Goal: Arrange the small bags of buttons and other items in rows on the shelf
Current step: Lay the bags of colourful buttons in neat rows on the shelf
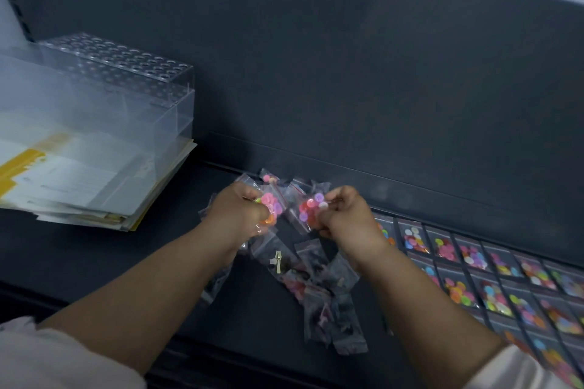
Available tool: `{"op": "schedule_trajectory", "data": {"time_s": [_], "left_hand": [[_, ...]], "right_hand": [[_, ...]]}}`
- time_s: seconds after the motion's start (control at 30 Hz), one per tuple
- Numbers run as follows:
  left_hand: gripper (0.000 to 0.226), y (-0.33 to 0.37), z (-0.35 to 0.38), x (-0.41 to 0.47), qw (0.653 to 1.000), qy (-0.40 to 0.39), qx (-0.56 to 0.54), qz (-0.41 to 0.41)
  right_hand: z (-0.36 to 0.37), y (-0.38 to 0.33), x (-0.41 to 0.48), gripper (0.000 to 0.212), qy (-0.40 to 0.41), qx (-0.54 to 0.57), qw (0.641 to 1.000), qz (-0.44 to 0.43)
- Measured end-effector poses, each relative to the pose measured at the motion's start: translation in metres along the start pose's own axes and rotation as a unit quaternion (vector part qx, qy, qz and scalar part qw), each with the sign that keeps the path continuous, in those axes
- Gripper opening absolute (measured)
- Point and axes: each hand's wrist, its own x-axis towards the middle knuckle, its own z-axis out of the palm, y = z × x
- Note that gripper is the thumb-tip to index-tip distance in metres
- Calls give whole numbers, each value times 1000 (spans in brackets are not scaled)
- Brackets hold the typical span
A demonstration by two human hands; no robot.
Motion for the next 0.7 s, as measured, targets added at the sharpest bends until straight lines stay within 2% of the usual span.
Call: {"op": "schedule_trajectory", "data": {"time_s": [0.3, 0.57, 0.7], "left_hand": [[22, 7, 44, -30, 999, -3, -38, -12], [11, 2, 99, -66, 992, -61, -103, -45], [15, -2, 124, -81, 992, -93, -79, -45]], "right_hand": [[-44, -4, -31, 22, -71, 208, 966, 138], [-100, 16, -66, 22, -46, 228, 961, 148], [-122, 25, -85, 22, -49, 219, 964, 142]]}}
